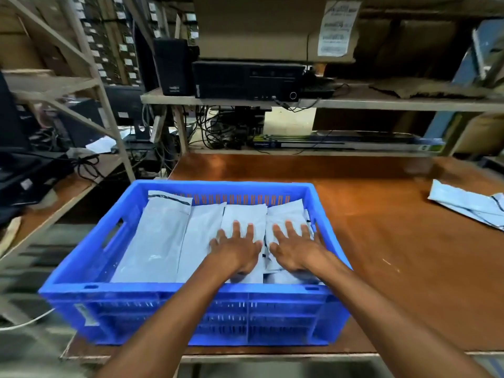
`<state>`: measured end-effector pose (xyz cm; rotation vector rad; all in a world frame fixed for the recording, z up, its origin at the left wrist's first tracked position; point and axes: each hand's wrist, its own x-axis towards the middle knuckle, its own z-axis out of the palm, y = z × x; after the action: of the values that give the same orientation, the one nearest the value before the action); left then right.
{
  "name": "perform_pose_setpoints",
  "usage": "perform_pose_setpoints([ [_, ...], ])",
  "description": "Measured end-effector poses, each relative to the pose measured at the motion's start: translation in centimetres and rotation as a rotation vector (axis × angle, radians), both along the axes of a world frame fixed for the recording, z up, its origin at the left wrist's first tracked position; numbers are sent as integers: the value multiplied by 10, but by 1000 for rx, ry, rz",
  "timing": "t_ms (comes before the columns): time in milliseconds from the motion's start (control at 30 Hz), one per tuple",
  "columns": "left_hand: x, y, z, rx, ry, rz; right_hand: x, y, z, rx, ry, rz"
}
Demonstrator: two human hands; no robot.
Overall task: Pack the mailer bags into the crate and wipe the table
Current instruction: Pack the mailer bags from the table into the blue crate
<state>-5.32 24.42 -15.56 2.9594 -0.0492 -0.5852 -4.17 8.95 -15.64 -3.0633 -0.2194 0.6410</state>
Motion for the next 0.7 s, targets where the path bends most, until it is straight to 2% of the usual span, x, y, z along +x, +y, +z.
perform_pose_setpoints([
  [167, -4, 5, 5, 9, -34, 47, -4, -1, 0, -15, -29, 27],
  [233, -5, 4, 13, -9, -126, 57, -4, -6, 11, 41, -87, 43],
  [367, -5, -15, 38, -142, -546, -84, -1, -42, 54, 464, -545, 11],
  [467, -3, -68, 54, -329, -682, -229, 1, -106, 72, 543, -804, -108],
  [567, -7, -151, 53, -421, -693, -347, -10, -184, 61, 552, -791, -268],
  [700, -24, -272, 23, -438, -515, -477, -36, -297, 6, 453, -620, -488],
])
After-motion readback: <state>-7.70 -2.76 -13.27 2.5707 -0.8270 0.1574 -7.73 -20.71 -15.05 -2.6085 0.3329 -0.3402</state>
